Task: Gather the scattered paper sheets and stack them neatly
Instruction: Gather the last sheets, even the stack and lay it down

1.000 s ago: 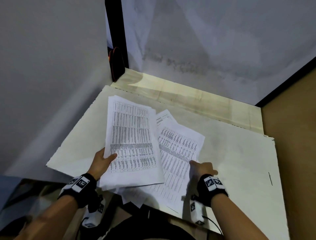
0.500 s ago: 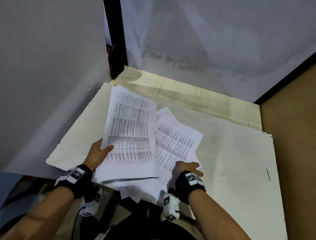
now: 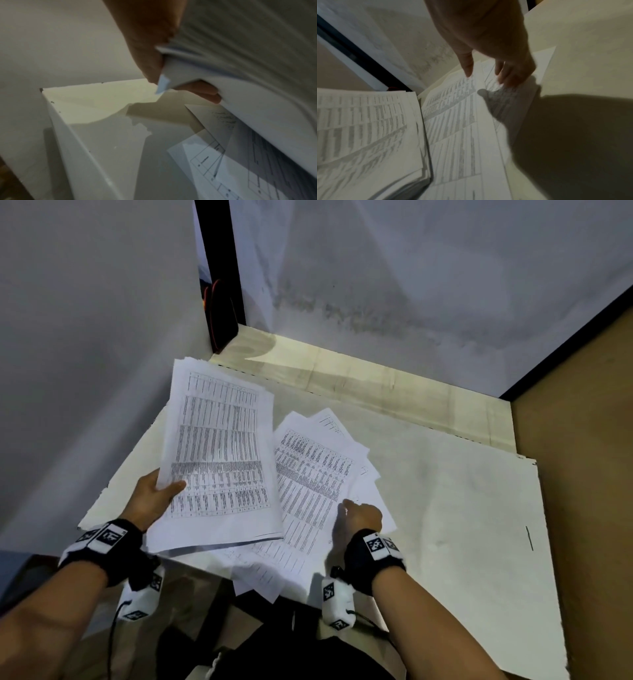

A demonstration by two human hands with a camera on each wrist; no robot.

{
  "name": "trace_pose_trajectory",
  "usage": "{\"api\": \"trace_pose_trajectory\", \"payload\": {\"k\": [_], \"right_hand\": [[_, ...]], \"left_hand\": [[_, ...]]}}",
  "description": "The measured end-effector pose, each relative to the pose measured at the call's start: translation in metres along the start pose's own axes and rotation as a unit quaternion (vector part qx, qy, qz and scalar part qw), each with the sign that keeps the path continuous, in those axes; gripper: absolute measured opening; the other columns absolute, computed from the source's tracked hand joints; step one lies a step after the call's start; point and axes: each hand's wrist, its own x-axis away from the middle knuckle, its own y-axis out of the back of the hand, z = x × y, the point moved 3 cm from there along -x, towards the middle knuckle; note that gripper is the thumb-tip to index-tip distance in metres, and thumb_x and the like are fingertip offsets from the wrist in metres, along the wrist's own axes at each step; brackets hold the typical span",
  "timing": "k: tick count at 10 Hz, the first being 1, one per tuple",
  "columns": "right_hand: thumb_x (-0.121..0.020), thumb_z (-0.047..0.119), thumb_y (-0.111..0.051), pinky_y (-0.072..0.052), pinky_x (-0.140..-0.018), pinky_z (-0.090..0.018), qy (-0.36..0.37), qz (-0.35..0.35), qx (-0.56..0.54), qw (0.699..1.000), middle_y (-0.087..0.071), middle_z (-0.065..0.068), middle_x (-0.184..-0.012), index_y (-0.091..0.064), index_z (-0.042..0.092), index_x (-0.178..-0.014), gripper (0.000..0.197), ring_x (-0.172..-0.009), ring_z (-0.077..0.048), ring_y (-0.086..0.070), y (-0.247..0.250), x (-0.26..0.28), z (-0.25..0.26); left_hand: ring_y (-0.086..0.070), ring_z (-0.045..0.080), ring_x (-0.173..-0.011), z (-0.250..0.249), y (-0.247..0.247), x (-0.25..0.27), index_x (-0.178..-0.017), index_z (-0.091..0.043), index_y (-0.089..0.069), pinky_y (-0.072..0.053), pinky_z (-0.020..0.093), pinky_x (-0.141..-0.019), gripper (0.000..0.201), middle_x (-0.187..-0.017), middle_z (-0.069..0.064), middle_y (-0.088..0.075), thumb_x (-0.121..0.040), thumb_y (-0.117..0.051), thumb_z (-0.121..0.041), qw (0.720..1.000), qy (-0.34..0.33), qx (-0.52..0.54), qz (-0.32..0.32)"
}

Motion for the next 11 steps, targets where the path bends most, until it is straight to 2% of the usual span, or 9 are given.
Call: {"api": "trace_pose_trajectory", "payload": {"k": [1,2,4,5,7,8,9,10,11], "right_hand": [[-0.088,0.037,-0.050,-0.031,-0.109,-0.045,-0.046,-0.073,0.004,0.996,-0.038,-0.020,-0.143,-0.034,0.002,-0.137,0.062,-0.131,-0.036,-0.038,0.021,-0.011,-0.012],[-0.089,0.030,-0.049,-0.036,-0.105,-0.042,-0.091,-0.095,0.005,0.991,-0.037,-0.022,-0.140,-0.035,0.000,-0.133,0.055,-0.127,-0.036,-0.042,0.029,-0.010,-0.020],[-0.087,0.035,-0.054,-0.041,-0.094,-0.037,-0.061,-0.053,-0.039,0.996,-0.051,-0.021,-0.132,-0.043,-0.004,-0.128,0.058,-0.119,-0.034,-0.052,-0.003,0.002,0.002],[-0.087,0.029,-0.056,-0.045,-0.085,-0.032,-0.039,-0.024,-0.075,0.996,-0.059,-0.008,-0.111,-0.052,-0.005,-0.119,0.046,-0.112,-0.031,-0.057,-0.008,-0.003,0.018],[-0.091,0.037,-0.045,-0.030,-0.107,-0.041,-0.079,-0.100,-0.006,0.992,-0.034,-0.021,-0.143,-0.032,0.001,-0.136,0.060,-0.131,-0.035,-0.036,0.012,-0.014,-0.005],[-0.085,0.031,-0.057,-0.036,-0.099,-0.040,-0.100,-0.118,-0.019,0.988,-0.039,-0.024,-0.137,-0.033,-0.002,-0.129,0.059,-0.124,-0.037,-0.043,0.010,-0.011,-0.006],[-0.083,0.025,-0.060,-0.044,-0.088,-0.037,-0.065,-0.091,-0.062,0.992,-0.052,-0.023,-0.129,-0.042,-0.005,-0.126,0.055,-0.116,-0.036,-0.054,-0.008,-0.008,0.002],[-0.084,0.027,-0.058,-0.041,-0.073,-0.028,-0.043,-0.060,-0.057,0.996,-0.061,-0.021,-0.120,-0.053,-0.004,-0.121,0.048,-0.107,-0.033,-0.060,-0.017,-0.010,0.007],[-0.088,0.031,-0.053,-0.045,-0.083,-0.033,-0.015,-0.035,-0.016,0.999,-0.060,-0.021,-0.123,-0.056,-0.002,-0.120,0.046,-0.113,-0.032,-0.057,-0.016,-0.014,0.011]], "left_hand": [[-0.054,0.024,-0.093,0.004,0.000,-0.002,-0.121,0.007,-0.051,-0.045,0.029,-0.082,0.033,-0.110,0.013,-0.055,-0.088,-0.052,0.002,1.000,0.013,0.011,0.001],[-0.053,0.024,-0.097,0.009,0.002,-0.004,-0.119,0.007,-0.052,-0.043,0.034,-0.085,0.031,-0.109,0.012,-0.056,-0.088,-0.053,-0.001,1.000,0.021,0.010,0.001],[-0.055,0.025,-0.098,0.016,0.001,-0.005,-0.121,0.004,-0.052,-0.042,0.038,-0.091,0.033,-0.111,0.012,-0.057,-0.089,-0.053,-0.001,0.999,0.035,0.010,0.005],[-0.056,0.026,-0.098,0.021,-0.001,-0.004,-0.120,0.004,-0.052,-0.043,0.039,-0.091,0.032,-0.110,0.013,-0.058,-0.088,-0.053,-0.001,0.999,0.037,0.009,0.010],[-0.056,0.026,-0.098,0.026,-0.003,-0.003,-0.120,0.003,-0.053,-0.043,0.040,-0.092,0.032,-0.110,0.011,-0.058,-0.088,-0.054,-0.002,1.000,0.030,0.002,0.006],[-0.056,0.026,-0.097,0.029,-0.002,-0.004,-0.120,0.002,-0.054,-0.043,0.038,-0.089,0.032,-0.108,0.011,-0.059,-0.088,-0.054,-0.003,1.000,0.027,-0.005,0.007],[-0.056,0.027,-0.098,0.033,-0.001,-0.005,-0.120,0.002,-0.054,-0.043,0.039,-0.089,0.032,-0.110,0.015,-0.060,-0.088,-0.055,-0.004,0.999,0.031,-0.009,0.005],[-0.057,0.033,-0.105,0.036,-0.001,-0.006,-0.123,0.000,-0.052,-0.044,0.044,-0.096,0.035,-0.119,0.020,-0.060,-0.088,-0.056,-0.005,0.999,0.039,-0.010,0.003],[-0.057,0.031,-0.105,0.037,-0.002,-0.005,-0.124,0.000,-0.052,-0.043,0.043,-0.096,0.036,-0.123,0.022,-0.059,-0.089,-0.054,-0.005,0.999,0.039,-0.012,0.006]]}}
